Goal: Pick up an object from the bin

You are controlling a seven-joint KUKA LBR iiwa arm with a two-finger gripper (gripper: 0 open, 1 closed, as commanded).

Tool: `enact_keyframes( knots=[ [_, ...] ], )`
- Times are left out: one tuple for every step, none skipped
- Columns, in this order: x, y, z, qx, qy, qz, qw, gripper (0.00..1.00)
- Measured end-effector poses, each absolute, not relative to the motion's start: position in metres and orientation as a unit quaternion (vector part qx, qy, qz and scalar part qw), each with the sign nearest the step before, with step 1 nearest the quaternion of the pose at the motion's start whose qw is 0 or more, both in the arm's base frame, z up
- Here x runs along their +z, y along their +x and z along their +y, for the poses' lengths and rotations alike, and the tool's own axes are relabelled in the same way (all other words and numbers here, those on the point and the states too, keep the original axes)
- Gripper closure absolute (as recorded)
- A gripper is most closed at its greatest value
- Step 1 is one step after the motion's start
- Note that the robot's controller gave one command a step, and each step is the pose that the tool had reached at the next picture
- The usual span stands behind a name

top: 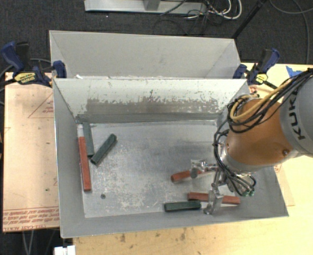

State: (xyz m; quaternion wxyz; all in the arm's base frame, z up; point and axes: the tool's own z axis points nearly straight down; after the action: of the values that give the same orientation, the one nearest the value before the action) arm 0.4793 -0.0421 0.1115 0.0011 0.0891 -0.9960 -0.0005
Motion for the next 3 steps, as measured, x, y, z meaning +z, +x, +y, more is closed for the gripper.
enact_keyframes(
  knots=[
    [0.073, 0.487, -0.031, 0.001, 0.116, -0.993, -0.011, 0.00],
    [0.071, 0.500, -0.021, -0.001, -0.077, -0.997, -0.001, 0.00],
    [0.072, 0.483, -0.038, -0.001, -0.032, -0.999, -0.009, 0.00]
  ],
)
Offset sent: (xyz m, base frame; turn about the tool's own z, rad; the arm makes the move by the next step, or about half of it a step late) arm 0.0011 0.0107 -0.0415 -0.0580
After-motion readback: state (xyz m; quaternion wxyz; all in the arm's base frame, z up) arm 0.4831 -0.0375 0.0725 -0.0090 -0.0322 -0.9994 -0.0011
